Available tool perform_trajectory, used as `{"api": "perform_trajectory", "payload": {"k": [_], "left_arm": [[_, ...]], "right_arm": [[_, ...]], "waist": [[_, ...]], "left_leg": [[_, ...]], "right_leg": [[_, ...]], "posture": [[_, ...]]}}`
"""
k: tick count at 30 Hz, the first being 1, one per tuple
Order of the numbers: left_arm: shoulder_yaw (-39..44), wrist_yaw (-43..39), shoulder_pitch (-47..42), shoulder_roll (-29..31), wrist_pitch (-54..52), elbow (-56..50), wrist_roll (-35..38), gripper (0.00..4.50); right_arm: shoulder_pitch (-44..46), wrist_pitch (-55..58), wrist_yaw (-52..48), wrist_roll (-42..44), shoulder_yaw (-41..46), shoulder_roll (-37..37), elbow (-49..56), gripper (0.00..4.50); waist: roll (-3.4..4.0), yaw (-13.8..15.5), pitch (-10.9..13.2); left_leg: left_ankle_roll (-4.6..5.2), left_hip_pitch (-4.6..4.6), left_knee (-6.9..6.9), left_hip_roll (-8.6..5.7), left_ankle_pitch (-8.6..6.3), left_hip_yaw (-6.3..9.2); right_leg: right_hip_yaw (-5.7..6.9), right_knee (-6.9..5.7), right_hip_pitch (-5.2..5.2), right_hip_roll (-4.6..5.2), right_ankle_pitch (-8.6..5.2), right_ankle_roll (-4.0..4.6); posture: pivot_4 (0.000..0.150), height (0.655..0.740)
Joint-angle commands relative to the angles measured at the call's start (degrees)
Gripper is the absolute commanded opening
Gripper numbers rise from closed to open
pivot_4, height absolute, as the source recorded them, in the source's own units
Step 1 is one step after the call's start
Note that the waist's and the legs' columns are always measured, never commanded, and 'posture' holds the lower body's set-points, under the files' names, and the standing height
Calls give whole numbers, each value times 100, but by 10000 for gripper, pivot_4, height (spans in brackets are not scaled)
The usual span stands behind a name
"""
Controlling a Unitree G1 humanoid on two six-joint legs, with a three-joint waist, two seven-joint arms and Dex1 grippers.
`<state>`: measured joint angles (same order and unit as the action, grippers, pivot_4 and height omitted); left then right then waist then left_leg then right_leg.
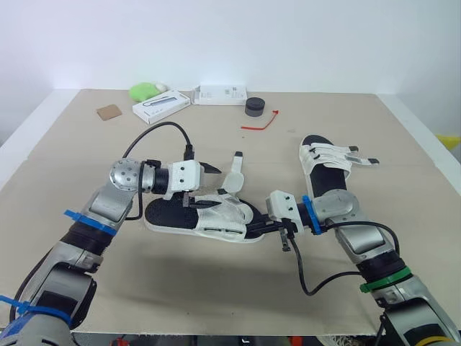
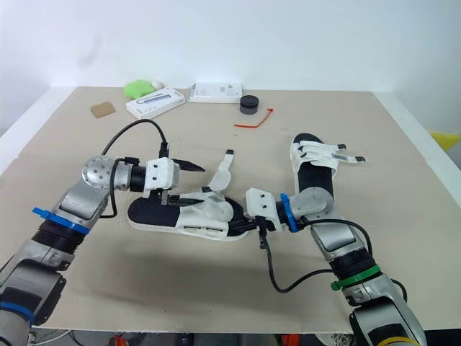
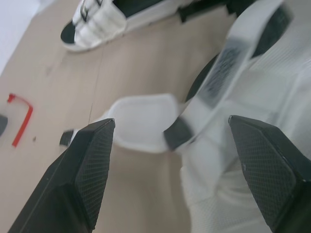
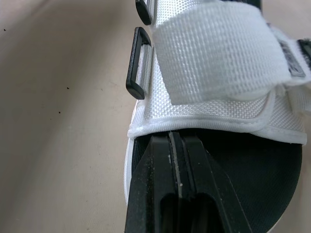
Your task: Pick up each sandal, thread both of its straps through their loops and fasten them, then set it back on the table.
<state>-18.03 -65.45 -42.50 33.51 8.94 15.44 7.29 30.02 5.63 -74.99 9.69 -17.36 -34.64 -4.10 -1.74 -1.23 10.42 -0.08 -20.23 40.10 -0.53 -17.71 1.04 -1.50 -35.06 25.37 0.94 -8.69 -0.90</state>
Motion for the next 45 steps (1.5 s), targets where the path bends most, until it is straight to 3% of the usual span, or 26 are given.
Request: {"api": "perform_trajectory", "payload": {"k": [1,17,21,25,36,45], "left_arm": [[74,0,-221,-134,223,169,-193,38626],[-225,-371,-559,-555,820,874,-744,38626],[-326,-368,-644,-552,1030,1144,-997,22725],[-316,-380,-688,-593,1059,1255,-1046,800],[-160,-150,-861,-645,1227,1583,-1100,289],[320,-340,-768,-655,1457,768,-271,289]], "right_arm": [[6,-36,1,-18,12,-4,69,0],[-41,-22,52,-24,41,-39,133,0],[-32,-27,57,-29,43,-43,131,0],[-16,-27,62,-35,40,-38,120,0],[-6,-24,51,-34,51,-52,103,0],[14,-22,36,-29,54,-57,90,0]], "waist": [[0,-1,0],[-1,1,0],[0,0,0],[0,-1,0],[0,-1,0],[0,-1,0]], "left_leg": [[0,0,0,0,0,1],[1,0,1,-1,0,0],[1,1,1,-4,0,0],[2,3,1,-2,1,1],[2,3,1,0,1,1],[2,-1,1,4,0,1]], "right_leg": [[2,0,0,0,0,1],[1,-1,-1,0,0,2],[1,-2,-2,-1,1,3],[1,-3,-2,-2,1,3],[1,-4,-2,-3,1,4],[1,-4,1,-2,2,5]], "posture": [[1500,7400],[1500,7400],[1500,7400],[1500,7400],[1500,7400],[1500,7400]]}}
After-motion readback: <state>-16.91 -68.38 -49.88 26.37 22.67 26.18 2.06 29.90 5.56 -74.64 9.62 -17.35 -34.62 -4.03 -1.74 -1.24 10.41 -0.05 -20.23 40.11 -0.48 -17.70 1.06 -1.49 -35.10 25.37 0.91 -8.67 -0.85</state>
